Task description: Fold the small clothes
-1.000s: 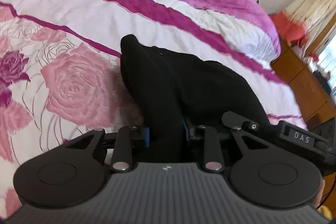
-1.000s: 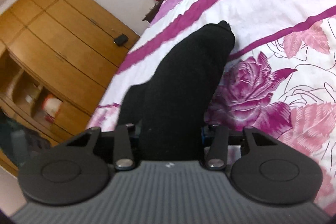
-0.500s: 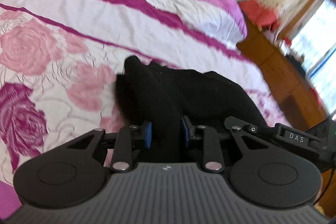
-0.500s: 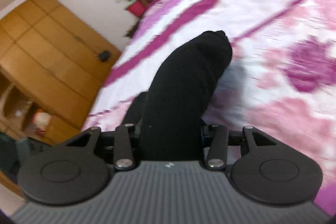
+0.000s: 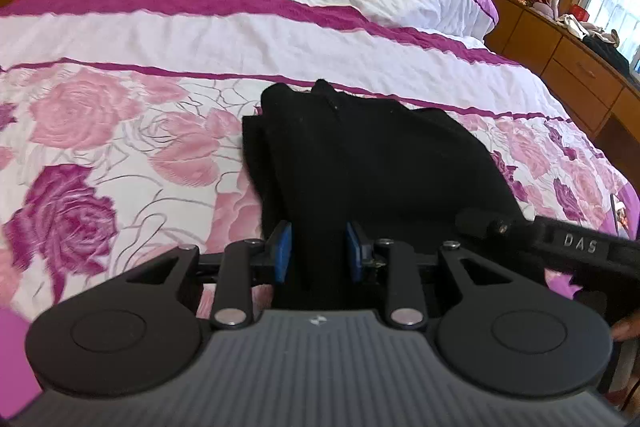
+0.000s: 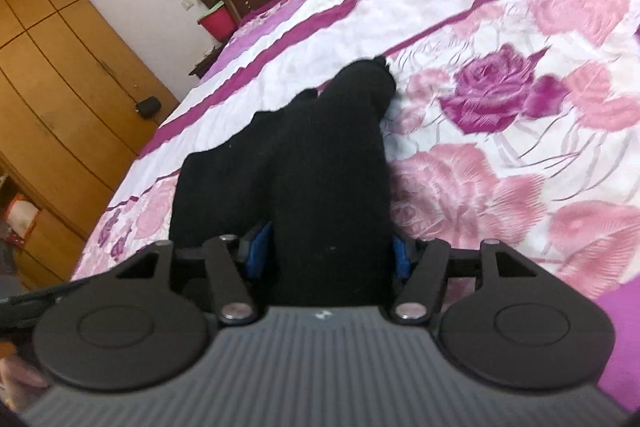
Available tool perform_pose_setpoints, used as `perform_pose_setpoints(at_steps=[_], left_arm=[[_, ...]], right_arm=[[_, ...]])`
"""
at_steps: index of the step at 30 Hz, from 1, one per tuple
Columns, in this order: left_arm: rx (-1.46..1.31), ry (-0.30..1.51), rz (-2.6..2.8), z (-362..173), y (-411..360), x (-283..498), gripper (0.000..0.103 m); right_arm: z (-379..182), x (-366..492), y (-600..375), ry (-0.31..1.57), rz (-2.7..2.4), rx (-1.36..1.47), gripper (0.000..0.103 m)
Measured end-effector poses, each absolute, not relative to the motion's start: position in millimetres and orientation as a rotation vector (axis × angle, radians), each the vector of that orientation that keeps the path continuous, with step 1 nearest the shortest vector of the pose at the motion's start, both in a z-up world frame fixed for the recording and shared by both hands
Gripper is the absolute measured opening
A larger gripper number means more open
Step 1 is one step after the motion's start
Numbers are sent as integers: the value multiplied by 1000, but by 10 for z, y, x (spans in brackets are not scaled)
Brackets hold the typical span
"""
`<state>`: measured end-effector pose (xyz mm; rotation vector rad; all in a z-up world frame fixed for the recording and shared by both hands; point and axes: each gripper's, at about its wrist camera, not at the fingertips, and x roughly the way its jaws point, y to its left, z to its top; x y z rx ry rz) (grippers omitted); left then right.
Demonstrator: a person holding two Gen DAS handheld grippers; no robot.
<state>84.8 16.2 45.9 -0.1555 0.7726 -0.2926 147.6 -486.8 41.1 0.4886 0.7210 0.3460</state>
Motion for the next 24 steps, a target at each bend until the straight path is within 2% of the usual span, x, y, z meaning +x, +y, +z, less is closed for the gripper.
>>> perform_pose_setpoints(at_steps=[3, 5, 7, 10, 16, 24], left_arm=[[-158, 771, -275, 536, 159, 670, 35], [-155, 773, -262, 563, 141, 529, 43], [-141, 771, -247, 569, 105, 404, 61], [-105, 766, -208, 534, 19, 233, 70], [-35, 804, -137, 385, -139, 104, 80], [-10, 844, -118, 256, -243, 80, 82]], right_arm=[[542, 1315, -4919, 691, 334, 461, 63], [600, 1204, -4958, 679, 337, 457, 69], [642, 1077, -4979, 666, 342, 445, 73], [662, 922, -4971, 683, 339, 396, 78], [575, 679, -4903, 721, 284, 300, 79], [496, 546, -4709, 739, 265, 197, 79]])
